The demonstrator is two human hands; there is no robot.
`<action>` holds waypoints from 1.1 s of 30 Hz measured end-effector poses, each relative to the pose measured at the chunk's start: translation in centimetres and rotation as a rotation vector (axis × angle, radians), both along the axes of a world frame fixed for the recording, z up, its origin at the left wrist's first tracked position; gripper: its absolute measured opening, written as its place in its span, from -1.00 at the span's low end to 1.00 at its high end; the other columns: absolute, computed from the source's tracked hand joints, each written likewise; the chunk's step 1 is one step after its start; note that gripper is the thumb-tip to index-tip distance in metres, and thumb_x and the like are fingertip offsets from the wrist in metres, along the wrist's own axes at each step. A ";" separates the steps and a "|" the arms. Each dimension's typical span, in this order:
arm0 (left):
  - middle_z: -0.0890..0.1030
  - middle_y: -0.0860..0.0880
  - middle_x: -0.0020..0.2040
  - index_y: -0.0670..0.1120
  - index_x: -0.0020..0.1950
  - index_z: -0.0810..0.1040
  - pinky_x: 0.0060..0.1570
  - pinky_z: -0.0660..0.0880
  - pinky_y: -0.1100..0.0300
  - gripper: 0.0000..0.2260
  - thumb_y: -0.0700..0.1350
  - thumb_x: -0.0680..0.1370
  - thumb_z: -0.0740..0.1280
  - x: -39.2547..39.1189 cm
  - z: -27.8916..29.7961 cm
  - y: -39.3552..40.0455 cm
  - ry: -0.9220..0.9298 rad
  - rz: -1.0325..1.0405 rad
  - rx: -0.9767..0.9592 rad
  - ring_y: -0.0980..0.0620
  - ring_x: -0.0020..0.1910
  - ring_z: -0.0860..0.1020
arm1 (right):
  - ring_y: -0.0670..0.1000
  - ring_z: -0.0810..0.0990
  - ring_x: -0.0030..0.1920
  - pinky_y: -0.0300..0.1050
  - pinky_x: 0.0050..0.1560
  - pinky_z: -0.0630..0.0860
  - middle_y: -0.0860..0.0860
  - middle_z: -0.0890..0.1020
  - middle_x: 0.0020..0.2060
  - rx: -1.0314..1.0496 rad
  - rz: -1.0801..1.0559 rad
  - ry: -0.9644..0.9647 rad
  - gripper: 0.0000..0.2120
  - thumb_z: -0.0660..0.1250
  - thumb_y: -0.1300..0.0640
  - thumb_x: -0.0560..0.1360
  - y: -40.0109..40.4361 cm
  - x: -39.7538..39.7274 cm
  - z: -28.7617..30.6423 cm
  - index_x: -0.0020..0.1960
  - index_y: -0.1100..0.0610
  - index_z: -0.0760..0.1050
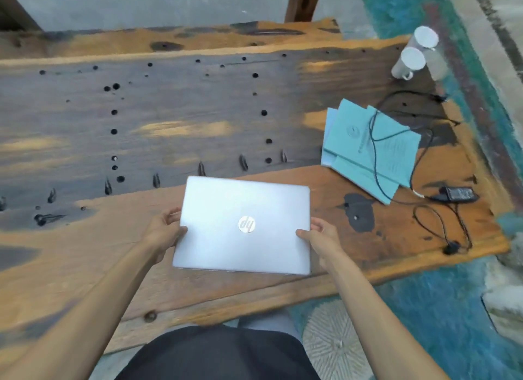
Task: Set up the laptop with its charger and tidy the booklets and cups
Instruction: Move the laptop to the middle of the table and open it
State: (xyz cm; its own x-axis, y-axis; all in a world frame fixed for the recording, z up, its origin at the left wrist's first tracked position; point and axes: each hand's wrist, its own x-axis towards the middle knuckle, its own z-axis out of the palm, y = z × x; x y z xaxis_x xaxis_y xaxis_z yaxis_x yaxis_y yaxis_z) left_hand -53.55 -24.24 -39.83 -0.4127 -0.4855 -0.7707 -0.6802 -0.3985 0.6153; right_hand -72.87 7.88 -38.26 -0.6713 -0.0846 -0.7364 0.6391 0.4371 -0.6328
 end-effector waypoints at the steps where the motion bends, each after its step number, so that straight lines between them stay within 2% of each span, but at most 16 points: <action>1: 0.58 -0.14 0.28 -0.16 0.47 0.39 -0.01 0.56 -0.06 -0.49 -0.48 0.55 0.25 -0.6 -0.2 0.3 -0.014 0.032 -0.002 -0.16 0.14 0.56 | -0.06 0.70 -0.19 -0.24 -0.33 0.58 0.07 0.71 -0.02 0.010 0.031 -0.012 -0.69 0.48 0.41 0.44 -0.4 -1.3 -0.2 0.10 0.14 0.53; 4: 0.58 -0.13 0.27 -0.15 0.47 0.40 -0.10 0.55 0.05 -0.48 -0.50 0.55 0.23 -2.8 -0.5 0.8 -0.039 0.111 -0.010 -0.12 0.11 0.55 | -0.19 0.68 -0.30 -0.32 -0.43 0.55 -0.05 0.69 -0.12 0.031 0.114 -0.039 -0.71 0.49 0.38 0.44 -1.6 -5.1 -0.8 -0.01 0.06 0.52; 7: 0.58 -0.12 0.29 -0.15 0.50 0.40 -0.14 0.53 0.10 -0.44 -0.51 0.54 0.21 -4.5 -1.1 1.0 -0.071 0.151 -0.018 -0.10 0.10 0.55 | -0.08 0.68 -0.19 -0.26 -0.35 0.56 -0.01 0.69 -0.09 0.046 0.162 -0.066 -0.69 0.49 0.38 0.45 -2.8 -7.9 -1.5 0.11 0.15 0.53; 11: 0.58 -0.11 0.30 -0.10 0.49 0.42 -0.07 0.53 0.06 -0.44 -0.50 0.55 0.20 -5.5 -2.3 1.0 -0.103 0.180 -0.028 -0.10 0.11 0.55 | -0.12 0.64 -0.21 -0.35 -0.42 0.52 -0.08 0.66 -0.14 0.060 0.204 -0.104 -0.69 0.48 0.39 0.45 -4.4 -10.4 -2.0 0.05 0.09 0.50; 13: 0.60 -0.08 0.24 -0.07 0.46 0.45 -0.13 0.51 0.11 -0.45 -0.50 0.55 0.19 -6.0 -2.7 0.8 -0.114 0.196 -0.032 -0.05 0.02 0.58 | -0.12 0.64 -0.20 -0.36 -0.44 0.52 -0.05 0.67 -0.11 0.063 0.214 -0.123 -0.68 0.47 0.39 0.46 -5.2 -11.4 -2.2 0.10 0.12 0.49; 16: 0.62 -0.04 0.16 0.09 0.34 0.49 -0.18 0.46 0.15 -0.41 -0.51 0.54 0.17 -6.5 -3.0 0.7 -0.131 0.214 -0.041 0.09 -0.12 0.56 | -0.11 0.63 -0.21 -0.37 -0.47 0.51 -0.08 0.64 -0.15 0.075 0.231 -0.131 -0.67 0.46 0.40 0.47 -6.3 -12.6 -2.4 0.15 0.17 0.47; 18: 0.61 -0.03 0.18 0.12 0.32 0.49 -0.18 0.45 0.15 -0.42 -0.51 0.54 0.17 -6.8 -3.3 0.5 -0.135 0.229 -0.032 0.09 -0.12 0.56 | -0.11 0.63 -0.19 -0.35 -0.42 0.52 -0.08 0.64 -0.14 0.087 0.246 -0.133 -0.67 0.45 0.40 0.47 -7.0 -13.2 -2.5 0.16 0.18 0.47; 22: 0.63 -0.03 0.21 0.00 0.43 0.49 -0.26 0.49 0.21 -0.43 -0.50 0.54 0.21 -7.3 -4.1 0.0 -0.140 0.234 -0.034 0.09 -0.11 0.58 | -0.08 0.65 -0.11 -0.26 -0.28 0.55 -0.03 0.66 -0.06 0.094 0.255 -0.143 -0.66 0.46 0.38 0.48 -7.7 -14.4 -3.2 0.17 0.15 0.47; 26: 0.62 -0.01 0.22 -0.01 0.45 0.48 -0.23 0.49 0.22 -0.43 -0.49 0.55 0.21 -7.6 -4.4 -0.5 -0.137 0.240 -0.037 0.04 -0.03 0.59 | -0.04 0.65 -0.04 -0.19 -0.17 0.57 0.00 0.67 0.01 0.099 0.246 -0.138 -0.65 0.47 0.37 0.47 -8.0 -14.4 -3.7 0.20 0.15 0.50; 29: 0.63 0.01 0.20 -0.03 0.46 0.47 -0.22 0.48 0.23 -0.42 -0.50 0.54 0.20 -7.3 -4.7 -0.7 -0.149 0.229 -0.043 0.09 -0.07 0.59 | 0.02 0.66 0.02 -0.13 -0.06 0.60 0.02 0.67 0.04 0.093 0.238 -0.138 -0.64 0.47 0.37 0.47 -8.0 -14.0 -3.9 0.21 0.15 0.51; 33: 0.67 0.01 0.10 0.04 0.41 0.52 -0.33 0.52 0.28 -0.37 -0.52 0.49 0.18 -7.0 -4.7 -0.4 -0.160 0.201 -0.096 0.20 -0.21 0.60 | -0.03 0.65 -0.05 -0.19 -0.15 0.57 0.00 0.67 0.00 0.078 0.216 -0.124 -0.65 0.46 0.38 0.47 -8.2 -13.5 -3.8 0.17 0.12 0.48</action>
State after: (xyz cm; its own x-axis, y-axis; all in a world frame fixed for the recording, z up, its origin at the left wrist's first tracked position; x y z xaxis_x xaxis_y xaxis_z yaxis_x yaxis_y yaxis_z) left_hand -60.57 -24.67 -44.54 -0.1772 -0.6191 -0.7651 -0.6853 -0.4804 0.5474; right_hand -86.32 -0.28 -42.03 -0.5481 -0.1555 -0.8218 0.5965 0.6161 -0.5144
